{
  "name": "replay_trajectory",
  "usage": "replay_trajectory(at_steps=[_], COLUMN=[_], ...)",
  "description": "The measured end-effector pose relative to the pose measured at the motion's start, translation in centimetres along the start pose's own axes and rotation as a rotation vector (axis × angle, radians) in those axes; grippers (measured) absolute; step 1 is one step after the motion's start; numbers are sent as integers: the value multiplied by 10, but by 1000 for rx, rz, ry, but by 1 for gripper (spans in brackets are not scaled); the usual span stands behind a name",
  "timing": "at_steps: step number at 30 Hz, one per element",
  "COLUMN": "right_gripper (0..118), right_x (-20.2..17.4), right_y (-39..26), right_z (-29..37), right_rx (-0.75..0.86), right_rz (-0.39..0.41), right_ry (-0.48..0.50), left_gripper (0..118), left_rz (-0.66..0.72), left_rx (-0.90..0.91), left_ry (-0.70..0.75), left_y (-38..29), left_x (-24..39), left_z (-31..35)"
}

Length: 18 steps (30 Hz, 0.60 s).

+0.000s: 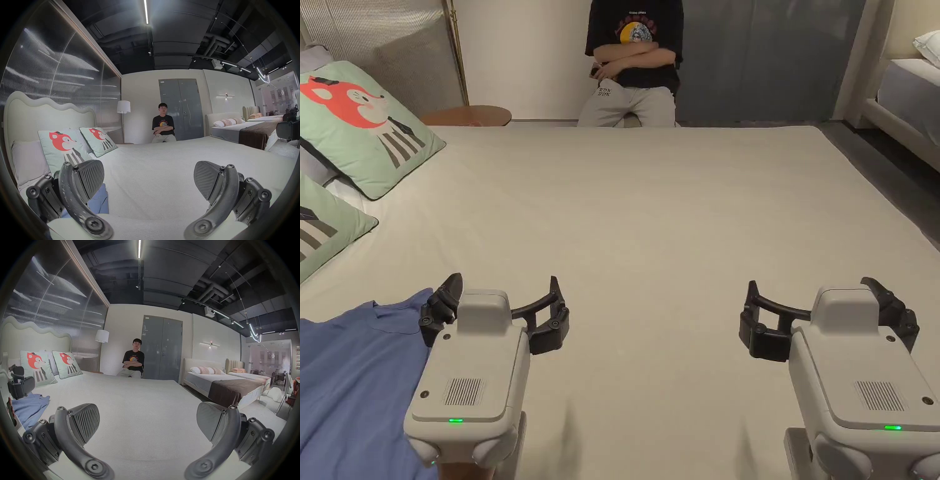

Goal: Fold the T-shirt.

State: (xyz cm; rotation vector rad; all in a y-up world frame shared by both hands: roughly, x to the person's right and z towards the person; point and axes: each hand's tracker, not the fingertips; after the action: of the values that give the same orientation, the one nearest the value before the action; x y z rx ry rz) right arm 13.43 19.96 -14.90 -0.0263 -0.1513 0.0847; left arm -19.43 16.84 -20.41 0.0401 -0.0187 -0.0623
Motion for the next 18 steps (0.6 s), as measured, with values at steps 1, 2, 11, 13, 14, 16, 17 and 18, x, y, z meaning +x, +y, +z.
replay_trajectory(at_steps=[1, 2, 11, 13, 14, 16, 17, 18], right_gripper=[118, 118, 118, 118, 118, 118, 118, 118], right_x=[0, 0, -2, -2, -2, -2, -2, -2], right_y=[0, 0, 2, 2, 2, 2, 2, 2], right_z=[0, 0, 0, -1, -1, -1, -1, -1], right_rx=[0, 0, 5, 5, 4, 3, 3, 3], right_rz=[0, -1, 12, 9, 9, 8, 8, 8], right_ry=[-1, 1, 3, 4, 4, 5, 4, 3], left_gripper=[110, 110, 110, 110, 110, 110, 110, 110], left_rz=[2, 5, 8, 9, 9, 9, 8, 8], left_rx=[0, 0, 1, 1, 1, 1, 1, 1], left_ry=[1, 0, 2, 1, 1, 1, 0, -1], left_y=[0, 0, 0, 0, 0, 0, 0, 0], left_x=[0, 0, -2, -2, -2, -2, -2, -2], left_z=[0, 0, -2, -2, -2, -2, -2, -2])
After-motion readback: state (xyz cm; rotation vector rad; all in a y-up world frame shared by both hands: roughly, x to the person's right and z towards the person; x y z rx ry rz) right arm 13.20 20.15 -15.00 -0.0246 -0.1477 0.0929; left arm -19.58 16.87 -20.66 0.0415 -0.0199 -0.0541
